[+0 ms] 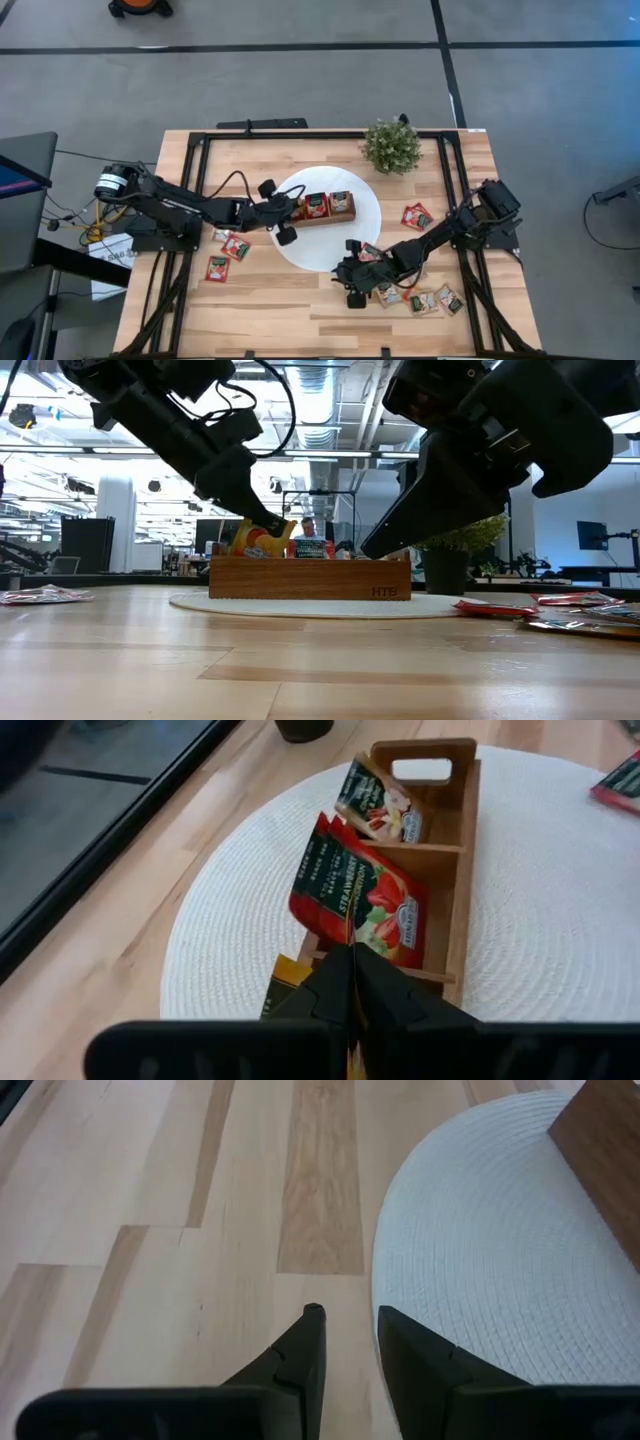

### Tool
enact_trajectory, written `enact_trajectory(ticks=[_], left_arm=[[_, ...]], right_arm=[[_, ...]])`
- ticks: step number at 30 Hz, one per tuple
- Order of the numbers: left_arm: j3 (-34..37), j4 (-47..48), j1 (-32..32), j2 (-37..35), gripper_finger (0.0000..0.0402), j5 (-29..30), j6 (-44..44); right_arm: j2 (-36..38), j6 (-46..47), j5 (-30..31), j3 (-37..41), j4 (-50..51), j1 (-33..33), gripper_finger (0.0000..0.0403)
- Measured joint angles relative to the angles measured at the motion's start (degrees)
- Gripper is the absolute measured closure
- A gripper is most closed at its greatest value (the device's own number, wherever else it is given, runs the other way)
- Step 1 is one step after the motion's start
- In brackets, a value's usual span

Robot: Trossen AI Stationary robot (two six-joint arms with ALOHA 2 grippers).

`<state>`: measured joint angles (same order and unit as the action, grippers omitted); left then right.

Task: Pick & Place Tea
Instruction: Put the orange tea bag into the left section of the wooden organizer, then put the brown tea bag into the right section of the wooden organizer

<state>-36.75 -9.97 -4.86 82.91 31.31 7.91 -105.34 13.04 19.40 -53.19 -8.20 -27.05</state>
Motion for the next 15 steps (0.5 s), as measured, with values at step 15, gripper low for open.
enact_trajectory(ticks=[15], left_arm=[[0.0, 6.8, -1.1, 0.0, 0.0273, 13.1, -5.4]], right_arm=[[0.0, 0.0, 0.0, 0.0, 0.0, 0.1, 0.0316]])
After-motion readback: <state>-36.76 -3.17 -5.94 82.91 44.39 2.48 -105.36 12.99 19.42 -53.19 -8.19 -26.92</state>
